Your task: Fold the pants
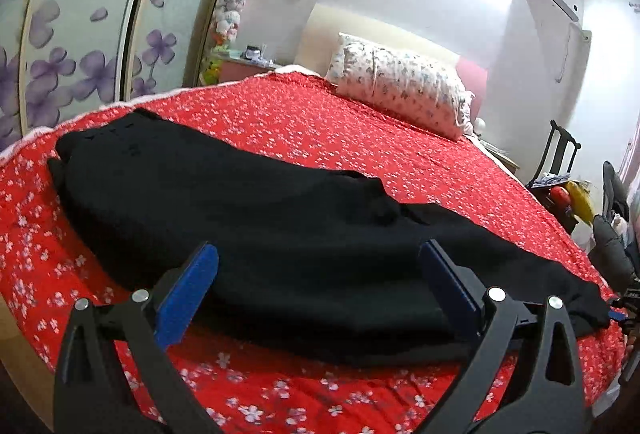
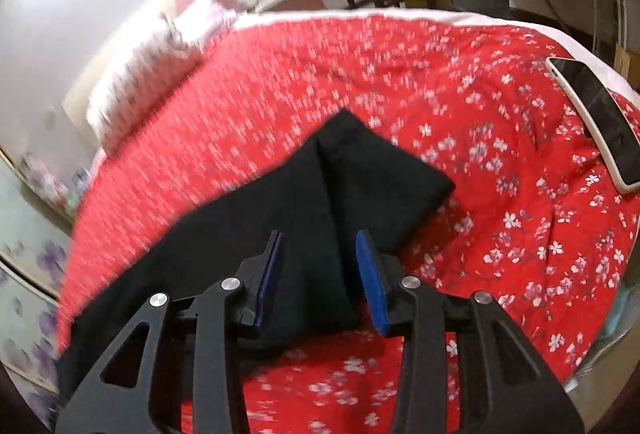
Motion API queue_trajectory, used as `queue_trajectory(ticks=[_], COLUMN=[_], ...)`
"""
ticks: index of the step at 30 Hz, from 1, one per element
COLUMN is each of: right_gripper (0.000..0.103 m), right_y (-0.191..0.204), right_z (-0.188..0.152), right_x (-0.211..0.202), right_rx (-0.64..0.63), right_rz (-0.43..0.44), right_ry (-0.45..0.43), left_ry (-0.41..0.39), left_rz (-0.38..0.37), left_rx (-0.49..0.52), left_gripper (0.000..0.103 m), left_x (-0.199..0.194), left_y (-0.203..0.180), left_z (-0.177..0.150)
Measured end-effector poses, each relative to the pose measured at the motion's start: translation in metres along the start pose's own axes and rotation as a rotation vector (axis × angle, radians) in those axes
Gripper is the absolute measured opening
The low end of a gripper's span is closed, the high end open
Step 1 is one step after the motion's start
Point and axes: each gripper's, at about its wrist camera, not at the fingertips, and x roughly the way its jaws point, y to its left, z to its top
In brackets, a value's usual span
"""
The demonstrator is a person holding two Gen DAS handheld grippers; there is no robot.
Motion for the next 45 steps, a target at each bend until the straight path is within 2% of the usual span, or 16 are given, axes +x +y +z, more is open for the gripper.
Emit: queue_trajectory(ticks=[5,10,12,13,15,17,23,26,28,31,33,36,38,40,43,45], right_gripper=[0.04,0.034,0.025,0.015,0.008,0.006,0.005,0.005,0.005,0.005,0.006,0.017,0.049,0.059,0.059,0.058], right_y=[0.015,0.042,0.045,0.046,0.052,0.059,0.056,0.046,0.041,0.023,0.016,0.025,0.018,0.007,-0.012,-0.025], right_z=[-0.021,-0.04,-0.042,-0.042,-0.045,-0.042,-0.006,0.011,0.015,0.013,0.007,0.005,0.009,0.014,0.019,0.017], right_x=[0.011,0.008,0.007,0.005,0.0,-0.005,-0.036,-0.037,-0.029,0.006,0.025,0.02,0.009,-0.007,-0.045,-0.064], right_rx=[-0.096,-0.292,-0.33,-0.336,-0.367,-0.409,-0.371,-0.339,-0.335,-0.302,-0.311,-0.368,-0.296,-0.194,-0.009,0.097], right_rz=[-0.095,-0.158,-0.165,-0.148,-0.125,-0.135,-0.247,-0.271,-0.318,-0.362,-0.379,-0.414,-0.393,-0.39,-0.271,-0.112], right_ry=[0.037,0.054,0.052,0.056,0.05,0.014,-0.234,-0.283,-0.282,-0.143,-0.07,-0.094,-0.109,-0.134,-0.226,-0.246], left_ry=[0.026,0.039,0.044,0.046,0.045,0.045,0.034,0.03,0.026,0.017,0.021,0.026,0.026,0.026,0.024,0.027], left_rz=[0.007,0.013,0.016,0.019,0.024,0.029,0.029,0.034,0.032,0.032,0.03,0.027,0.026,0.026,0.028,0.029], left_rx=[-0.052,-0.1,-0.106,-0.104,-0.098,-0.093,-0.079,-0.074,-0.077,-0.08,-0.084,-0.086,-0.086,-0.086,-0.094,-0.105], left_gripper=[0.101,0.101,0.101,0.101,0.101,0.101,0.101,0.101,0.101,0.101,0.101,0.101,0.101,0.101,0.101,0.101], left_x=[0.005,0.009,0.01,0.01,0.011,0.011,0.013,0.015,0.015,0.015,0.017,0.018,0.017,0.017,0.015,0.015], left_y=[0.01,0.023,0.023,0.023,0.023,0.022,0.019,0.019,0.019,0.019,0.02,0.021,0.022,0.022,0.026,0.028], left_z=[-0.001,0.0,-0.001,-0.001,-0.001,-0.001,-0.002,-0.001,0.0,0.001,0.001,0.002,0.002,0.003,0.002,0.002])
